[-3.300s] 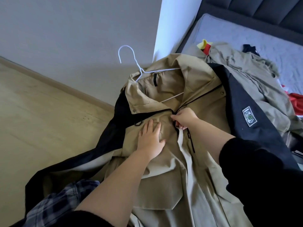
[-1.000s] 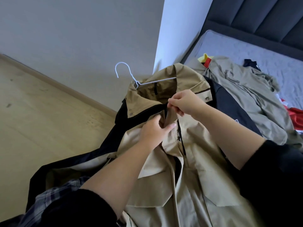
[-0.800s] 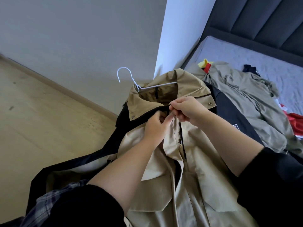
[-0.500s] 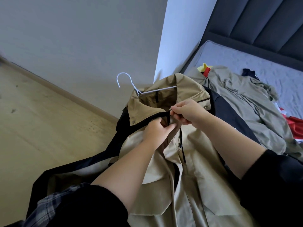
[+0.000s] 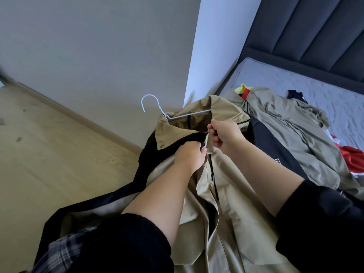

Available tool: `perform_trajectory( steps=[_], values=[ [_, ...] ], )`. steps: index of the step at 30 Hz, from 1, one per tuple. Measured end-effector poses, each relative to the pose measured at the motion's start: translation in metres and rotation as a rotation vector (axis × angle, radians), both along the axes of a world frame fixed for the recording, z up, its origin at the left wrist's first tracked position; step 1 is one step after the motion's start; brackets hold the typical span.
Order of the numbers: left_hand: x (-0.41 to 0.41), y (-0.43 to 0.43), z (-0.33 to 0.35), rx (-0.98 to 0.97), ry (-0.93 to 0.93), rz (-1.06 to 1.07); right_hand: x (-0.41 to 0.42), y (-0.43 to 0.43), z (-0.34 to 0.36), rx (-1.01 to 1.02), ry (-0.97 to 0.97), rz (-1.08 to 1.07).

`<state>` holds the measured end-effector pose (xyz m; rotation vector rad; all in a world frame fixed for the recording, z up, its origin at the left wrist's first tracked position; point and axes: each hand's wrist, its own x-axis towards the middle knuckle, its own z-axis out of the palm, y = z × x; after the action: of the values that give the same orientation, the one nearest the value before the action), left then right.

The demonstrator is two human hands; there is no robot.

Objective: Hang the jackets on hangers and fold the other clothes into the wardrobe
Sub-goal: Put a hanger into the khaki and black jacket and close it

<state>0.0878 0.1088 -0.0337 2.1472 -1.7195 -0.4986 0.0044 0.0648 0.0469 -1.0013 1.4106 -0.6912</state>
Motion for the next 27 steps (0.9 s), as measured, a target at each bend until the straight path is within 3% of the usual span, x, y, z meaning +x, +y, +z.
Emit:
perform_trajectory(
  steps=[7, 11, 22, 27],
  values=[
    [-0.007, 0.011, -0.011, 0.056, 0.013, -0.058, -0.001, 0.006, -0.006, 0.018, -0.110, -0.122],
    [-0.002, 0.017, -0.018, 0.100, -0.003, -0.068, 0.000, 0.011, -0.010, -0.009, -0.053, -0.083],
    [0.003, 0.023, -0.032, 0.137, 0.012, -0.038, -0.003, 0.020, -0.019, -0.324, 0.160, 0.010],
    [0.010, 0.029, -0.041, 0.173, -0.024, -0.019, 0.000, 0.021, -0.019, -0.346, 0.148, 0.025]
  ],
)
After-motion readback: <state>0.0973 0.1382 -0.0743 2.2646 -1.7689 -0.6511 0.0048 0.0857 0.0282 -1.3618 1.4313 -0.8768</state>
